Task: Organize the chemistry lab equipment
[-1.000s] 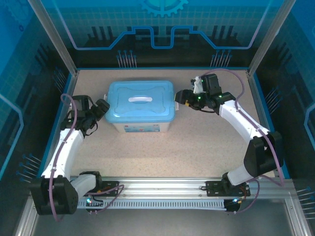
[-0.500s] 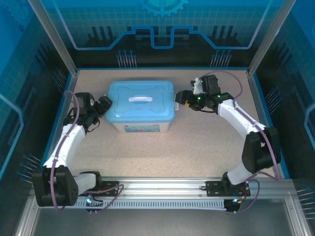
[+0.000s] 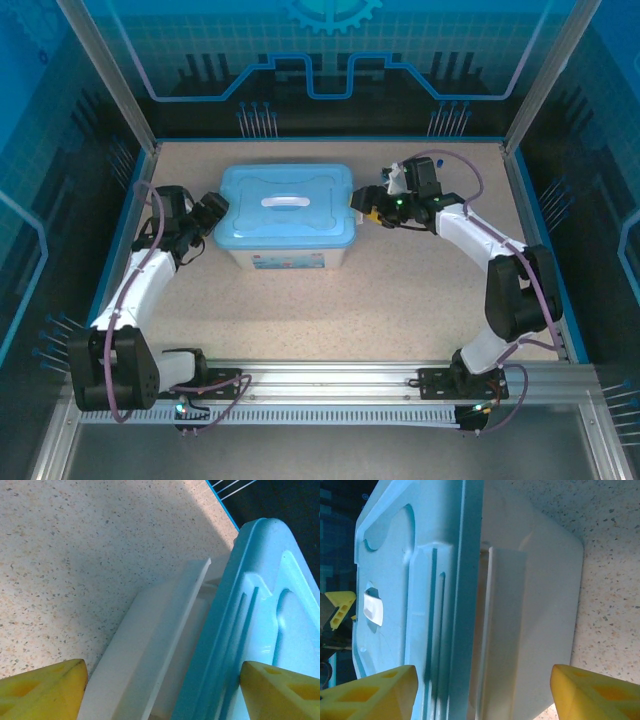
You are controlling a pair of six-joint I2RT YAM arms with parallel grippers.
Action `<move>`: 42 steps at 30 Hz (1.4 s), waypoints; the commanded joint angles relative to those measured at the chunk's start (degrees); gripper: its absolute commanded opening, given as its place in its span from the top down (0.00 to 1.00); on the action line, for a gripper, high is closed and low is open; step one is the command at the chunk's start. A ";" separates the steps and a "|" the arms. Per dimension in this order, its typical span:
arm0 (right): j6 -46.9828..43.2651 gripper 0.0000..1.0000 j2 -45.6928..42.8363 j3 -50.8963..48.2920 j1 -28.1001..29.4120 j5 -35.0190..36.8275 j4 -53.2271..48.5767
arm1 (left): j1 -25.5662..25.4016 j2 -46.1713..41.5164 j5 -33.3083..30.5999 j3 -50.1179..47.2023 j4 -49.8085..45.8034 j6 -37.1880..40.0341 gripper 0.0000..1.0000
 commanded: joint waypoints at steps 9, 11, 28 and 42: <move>3.00 0.34 1.36 -0.78 -0.71 -2.73 5.48 | 0.55 1.35 2.31 -1.38 4.04 -2.06 0.34; 3.24 0.39 1.28 -0.74 -0.61 -3.11 5.79 | 0.55 1.26 2.48 -1.25 3.86 -1.98 0.37; -2.24 0.57 -0.40 4.25 2.89 1.17 -2.60 | -0.56 0.38 3.15 1.29 1.98 -0.92 0.49; -5.70 0.62 -0.12 8.59 6.54 5.51 -8.06 | -4.79 1.29 0.90 3.75 0.25 0.73 0.49</move>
